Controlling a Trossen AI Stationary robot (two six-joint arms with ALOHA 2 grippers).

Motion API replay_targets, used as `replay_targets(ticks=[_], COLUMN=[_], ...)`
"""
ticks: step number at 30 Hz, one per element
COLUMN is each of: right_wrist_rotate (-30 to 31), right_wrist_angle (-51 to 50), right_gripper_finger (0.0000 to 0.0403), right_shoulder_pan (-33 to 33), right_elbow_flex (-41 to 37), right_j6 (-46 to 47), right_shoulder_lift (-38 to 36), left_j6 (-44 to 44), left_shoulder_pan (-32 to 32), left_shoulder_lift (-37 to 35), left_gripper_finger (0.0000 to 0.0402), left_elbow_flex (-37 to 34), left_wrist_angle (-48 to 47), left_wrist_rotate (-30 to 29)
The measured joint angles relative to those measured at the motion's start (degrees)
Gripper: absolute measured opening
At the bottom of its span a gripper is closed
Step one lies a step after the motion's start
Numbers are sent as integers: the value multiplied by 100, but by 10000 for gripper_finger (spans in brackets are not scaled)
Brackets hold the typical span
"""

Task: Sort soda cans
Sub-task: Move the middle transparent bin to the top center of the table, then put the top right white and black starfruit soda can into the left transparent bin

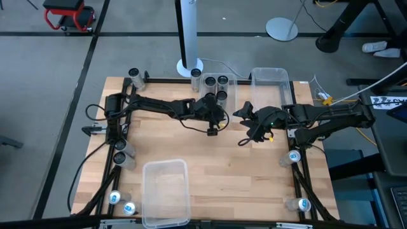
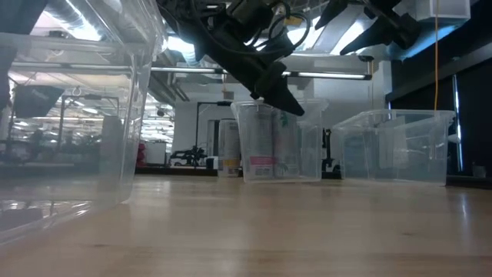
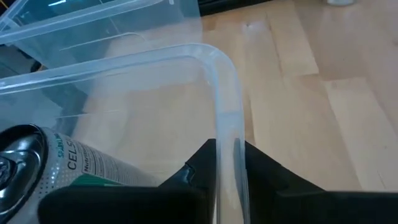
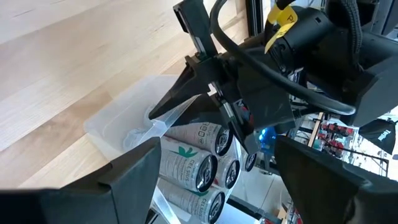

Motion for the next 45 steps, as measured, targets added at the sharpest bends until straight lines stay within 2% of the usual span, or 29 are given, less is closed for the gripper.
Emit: replay_targets(ticks=[3, 9, 13, 19, 26, 32, 38, 45], right_wrist_rotate=[0, 0, 0, -1, -2, -2, 0, 462], right_wrist_angle=[2, 0, -47, -29, 79, 314, 340, 365], right_gripper_finger=[312, 312, 312, 312, 312, 312, 312, 312], right_shoulder_pan=[0, 0, 0, 0, 1, 2, 0, 0], right_elbow_flex=[0, 0, 0, 0, 0, 0, 0, 0], right_j6=[0, 0, 0, 31, 17, -9, -15, -24], right_shoulder_lift=[0, 0, 0, 0, 0, 0, 22, 322], left_j6=[-59, -61, -95, -170, -452, -901, -1354, -1687], left_shoulder_pan=[6, -27, -161, -368, -394, -116, 389, 1330], left_shoulder_lift=[2, -47, -465, -1504, -3175, -4294, -4572, -4230], left_gripper_finger=[74, 163, 199, 204, 189, 188, 201, 264], left_elbow_flex=[-2, -1, 235, 361, 363, 342, 310, 304], left_wrist_angle=[49, 53, -535, -1731, -3252, -3955, -4212, -4281], left_wrist_rotate=[38, 4, -4, -11, -150, -820, -1115, -1493])
